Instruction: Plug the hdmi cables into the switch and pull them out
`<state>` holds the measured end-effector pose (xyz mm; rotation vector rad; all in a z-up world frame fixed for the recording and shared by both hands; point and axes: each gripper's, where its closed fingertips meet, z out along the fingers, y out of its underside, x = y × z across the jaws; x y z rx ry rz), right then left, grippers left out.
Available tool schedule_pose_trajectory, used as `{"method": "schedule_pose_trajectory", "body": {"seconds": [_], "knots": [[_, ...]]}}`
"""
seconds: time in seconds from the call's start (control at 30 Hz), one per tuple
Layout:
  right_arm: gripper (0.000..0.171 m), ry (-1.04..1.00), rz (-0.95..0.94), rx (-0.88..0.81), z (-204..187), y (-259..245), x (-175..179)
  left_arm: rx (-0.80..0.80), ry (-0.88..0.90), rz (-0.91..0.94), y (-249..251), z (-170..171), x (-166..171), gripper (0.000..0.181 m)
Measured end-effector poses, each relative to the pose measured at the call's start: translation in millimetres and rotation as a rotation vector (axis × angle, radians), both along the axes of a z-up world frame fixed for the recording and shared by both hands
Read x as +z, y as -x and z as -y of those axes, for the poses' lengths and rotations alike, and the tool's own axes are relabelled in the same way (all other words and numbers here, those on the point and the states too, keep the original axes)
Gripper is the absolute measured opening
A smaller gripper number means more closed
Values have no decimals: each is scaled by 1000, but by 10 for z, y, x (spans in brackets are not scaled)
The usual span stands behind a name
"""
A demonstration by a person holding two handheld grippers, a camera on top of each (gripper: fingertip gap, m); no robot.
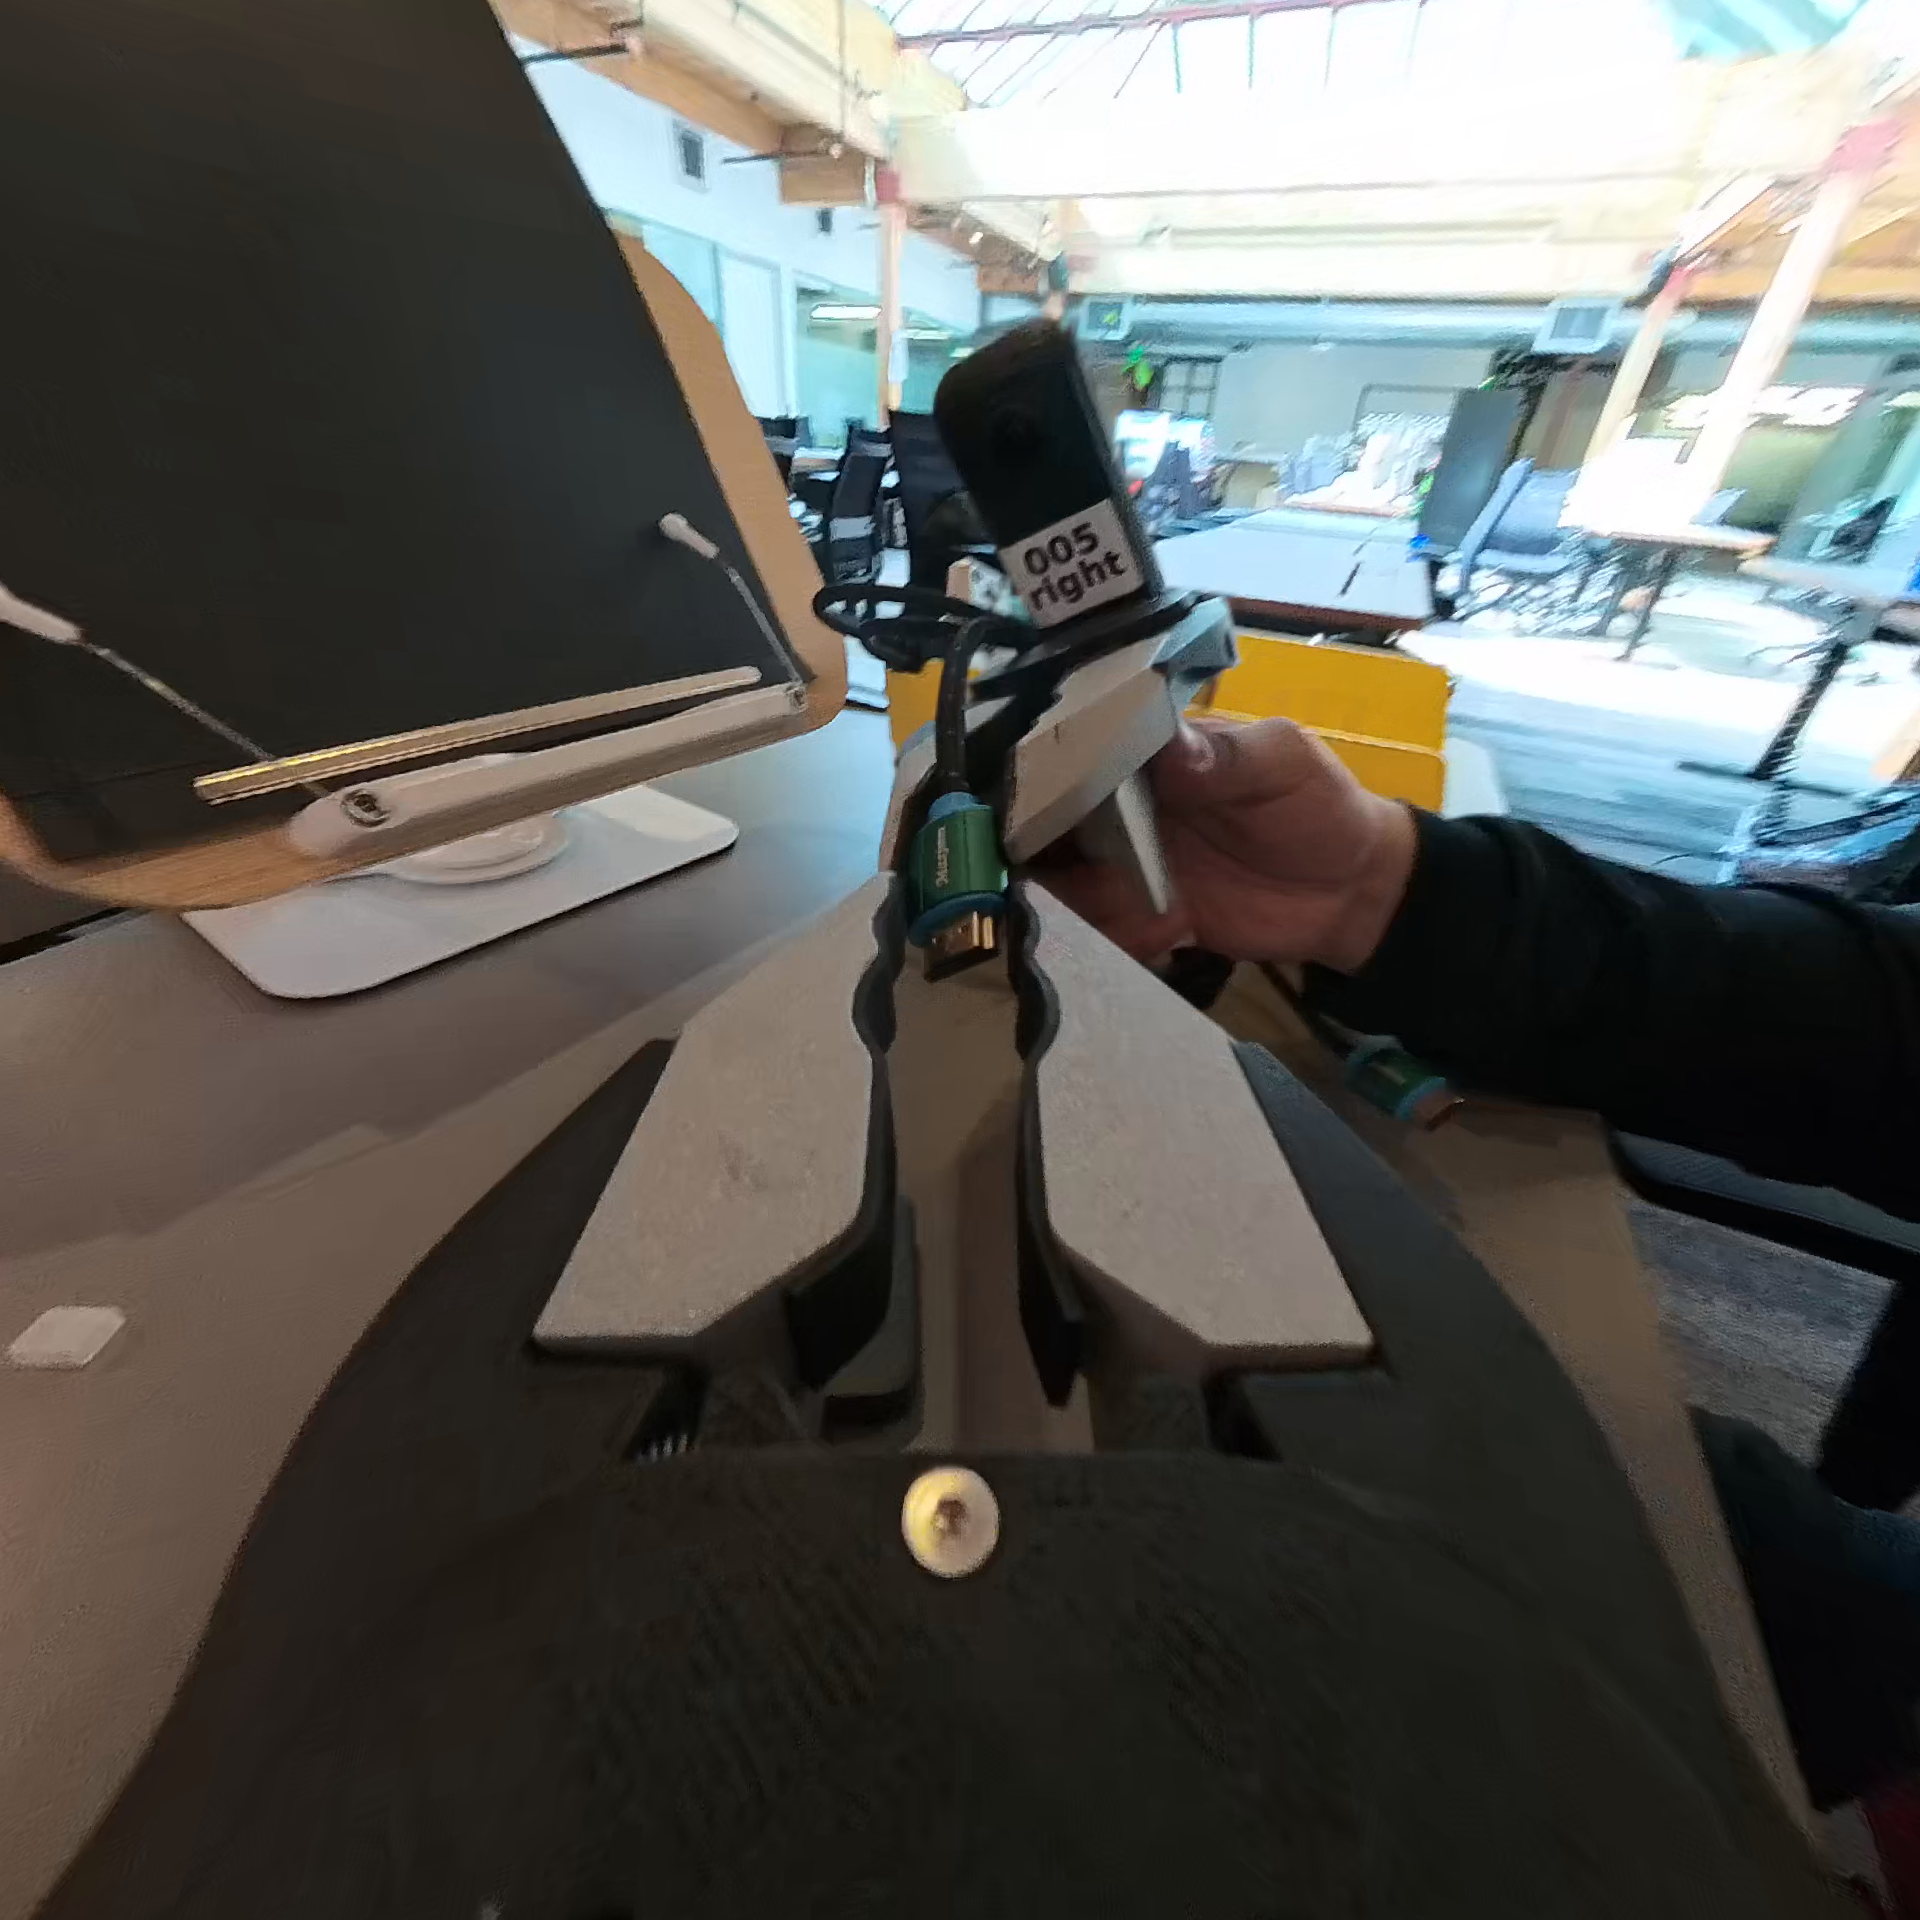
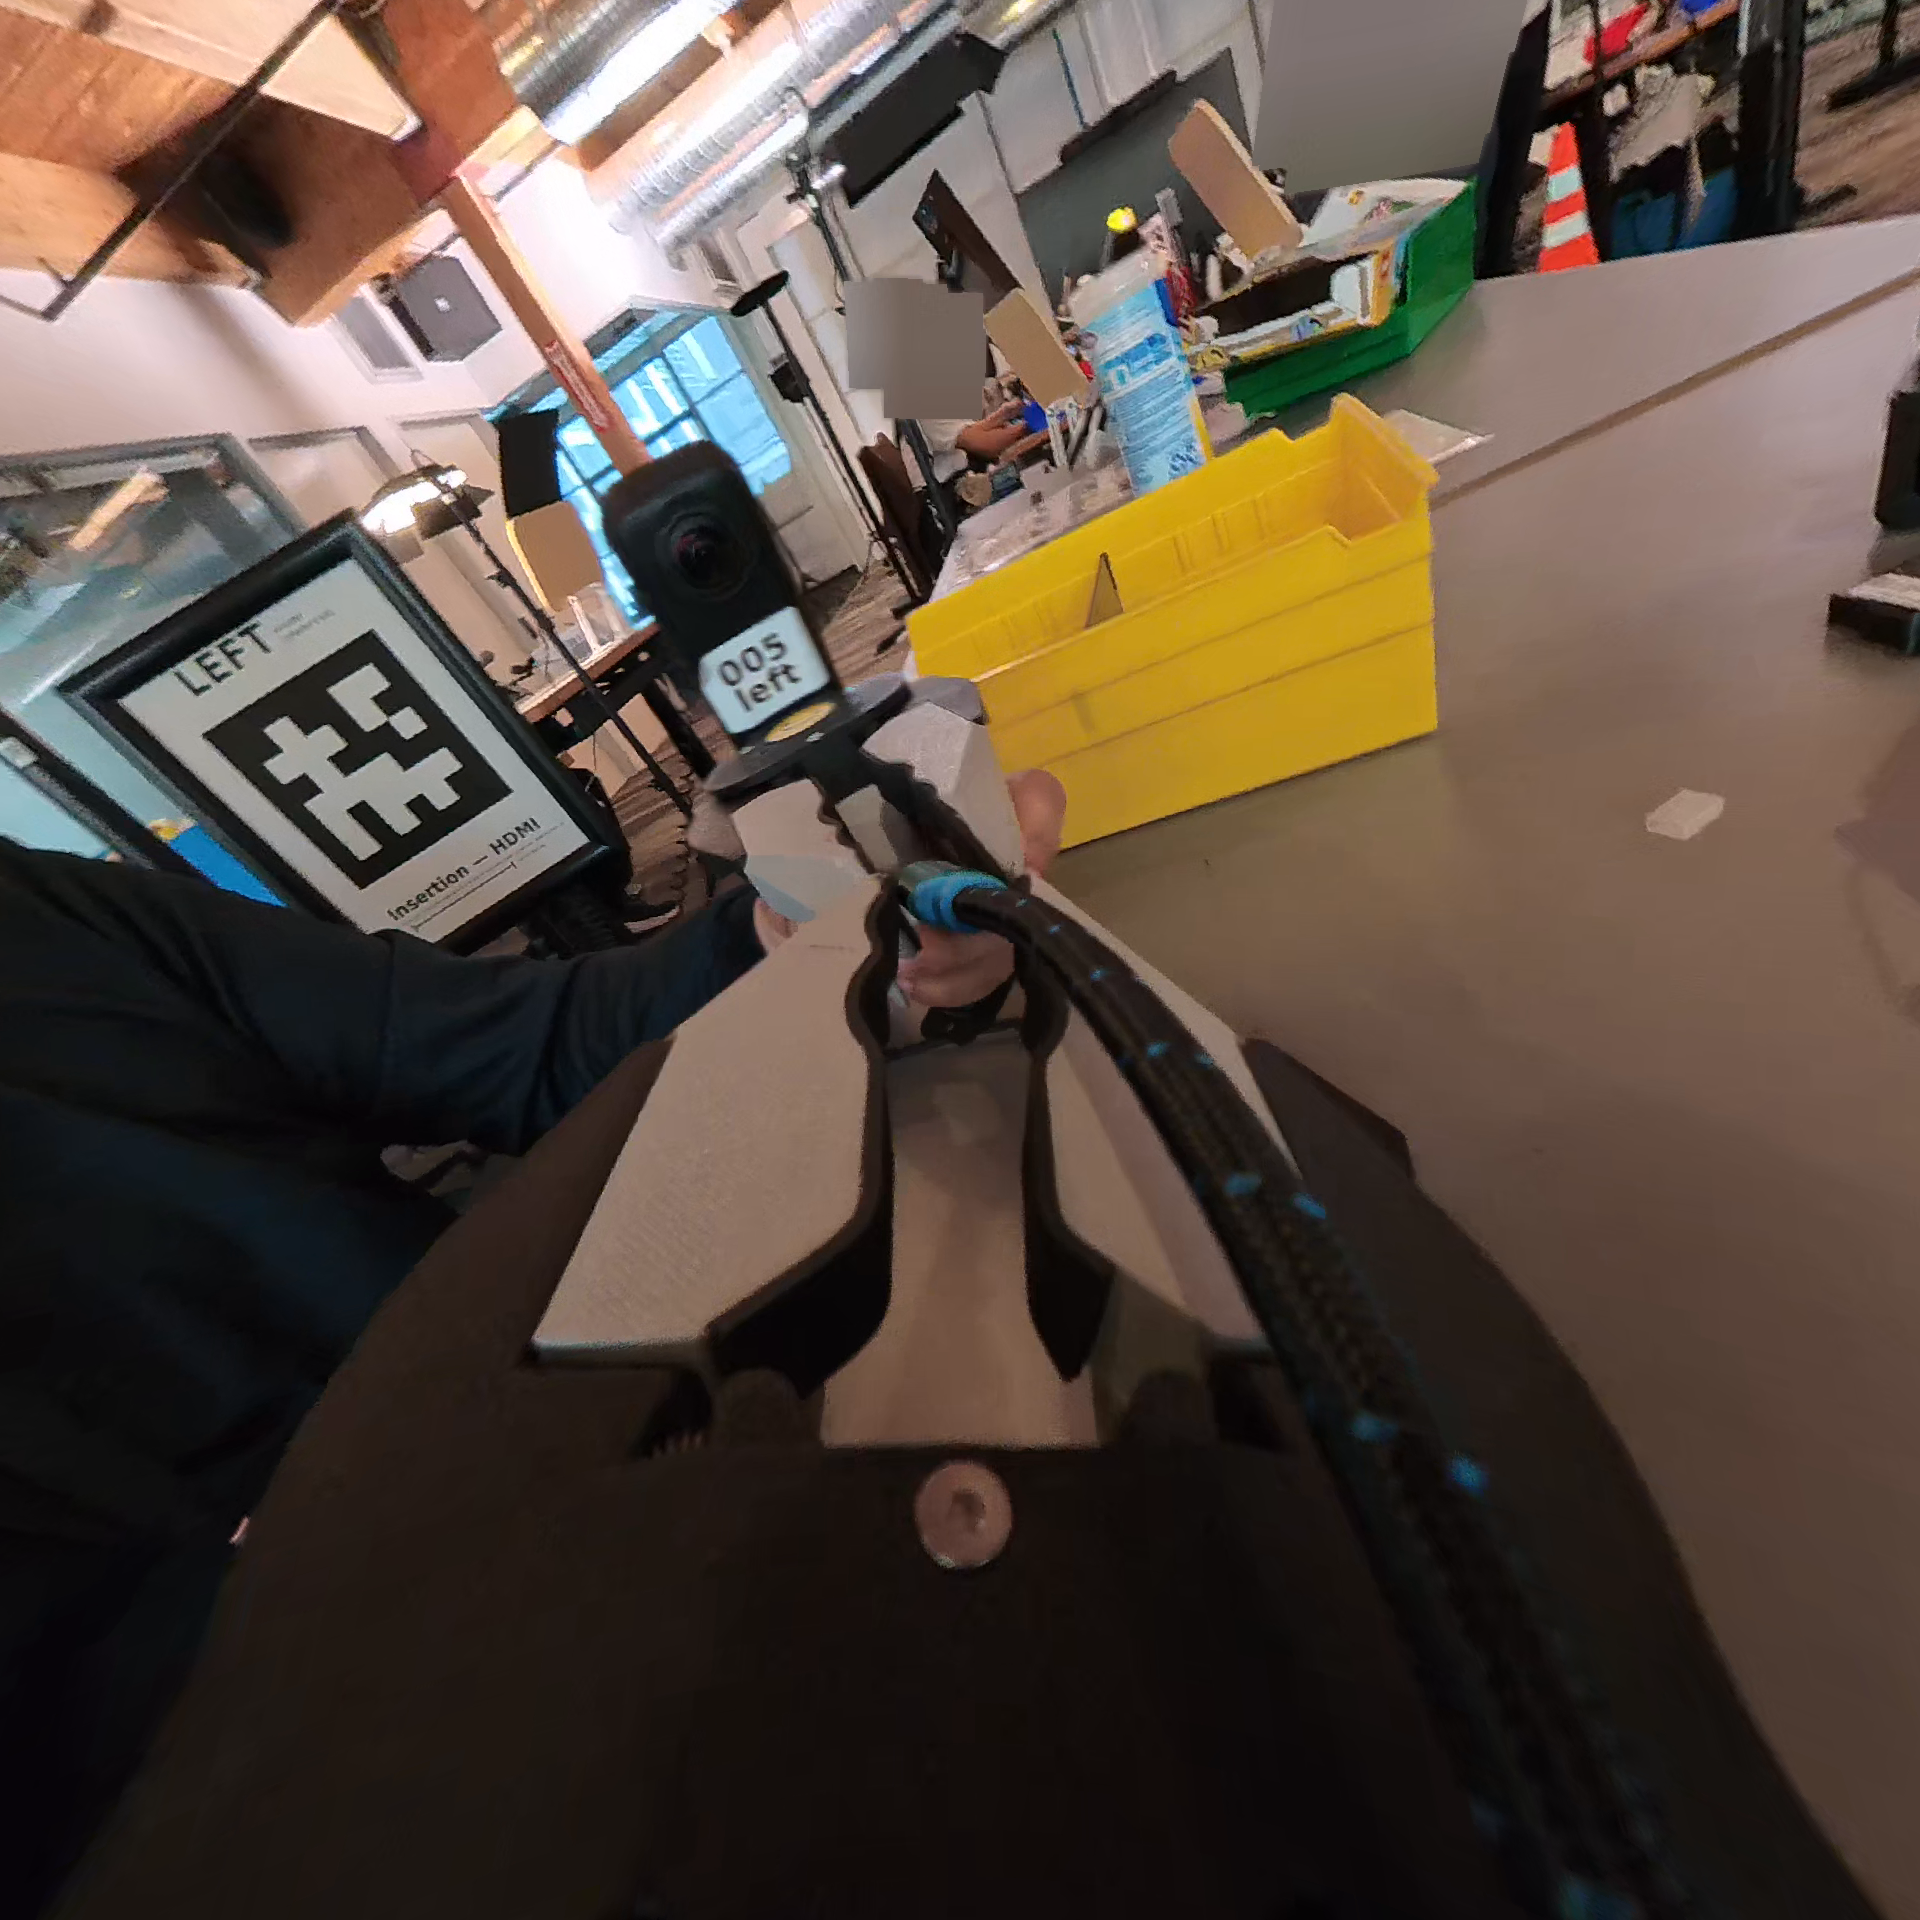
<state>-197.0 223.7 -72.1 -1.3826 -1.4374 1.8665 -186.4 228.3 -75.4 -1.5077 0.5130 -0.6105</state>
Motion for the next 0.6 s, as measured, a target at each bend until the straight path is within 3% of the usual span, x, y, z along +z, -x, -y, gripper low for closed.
{"method": "schedule_pose_trajectory", "body": {"seconds": [0.13, 0.37, 0.6], "knots": [[19, -22, 54, -60, -116, 15, -105, 137, -61, -150, 72, -81, -78, 17], [19, -25, 76, -81, -141, 31, -141, 346, -282, -606, 109, -135, -177, 10], [20, 48, 51, -48, -113, 33, -89, 324, -292, -565, 103, -101, -122, 10]]}}
